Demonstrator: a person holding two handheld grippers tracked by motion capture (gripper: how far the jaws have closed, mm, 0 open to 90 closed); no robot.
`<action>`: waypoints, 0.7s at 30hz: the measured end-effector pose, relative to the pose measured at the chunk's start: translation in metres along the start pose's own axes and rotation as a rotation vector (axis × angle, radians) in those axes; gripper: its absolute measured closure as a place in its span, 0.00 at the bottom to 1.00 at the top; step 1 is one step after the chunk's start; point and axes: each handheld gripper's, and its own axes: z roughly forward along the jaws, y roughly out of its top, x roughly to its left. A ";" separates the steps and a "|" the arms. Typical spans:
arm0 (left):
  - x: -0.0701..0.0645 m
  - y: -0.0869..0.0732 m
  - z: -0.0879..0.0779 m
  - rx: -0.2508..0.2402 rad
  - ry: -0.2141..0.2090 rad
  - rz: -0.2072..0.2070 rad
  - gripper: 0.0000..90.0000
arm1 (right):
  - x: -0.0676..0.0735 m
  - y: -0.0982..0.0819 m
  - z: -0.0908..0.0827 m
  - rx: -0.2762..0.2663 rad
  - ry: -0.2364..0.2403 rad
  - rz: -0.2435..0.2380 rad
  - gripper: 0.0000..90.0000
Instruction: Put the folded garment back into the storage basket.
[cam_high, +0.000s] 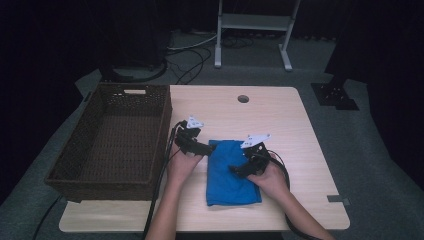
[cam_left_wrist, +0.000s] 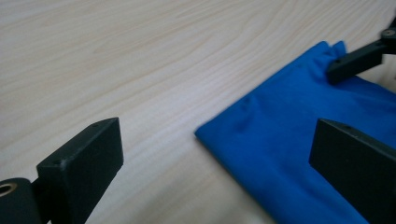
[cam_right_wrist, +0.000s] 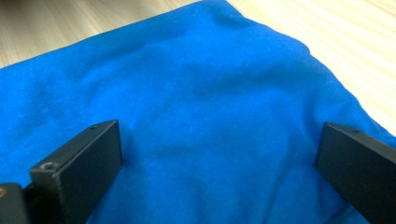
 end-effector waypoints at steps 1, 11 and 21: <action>-0.002 -0.002 -0.003 0.000 0.002 -0.001 0.02 | 0.000 0.001 0.001 0.001 -0.002 0.000 0.00; -0.027 -0.019 -0.026 -0.027 -0.008 0.014 0.02 | -0.004 0.008 0.008 -0.001 -0.015 0.010 0.00; -0.050 -0.036 -0.042 -0.029 -0.039 0.006 0.02 | -0.010 0.013 0.014 -0.003 -0.011 0.006 0.00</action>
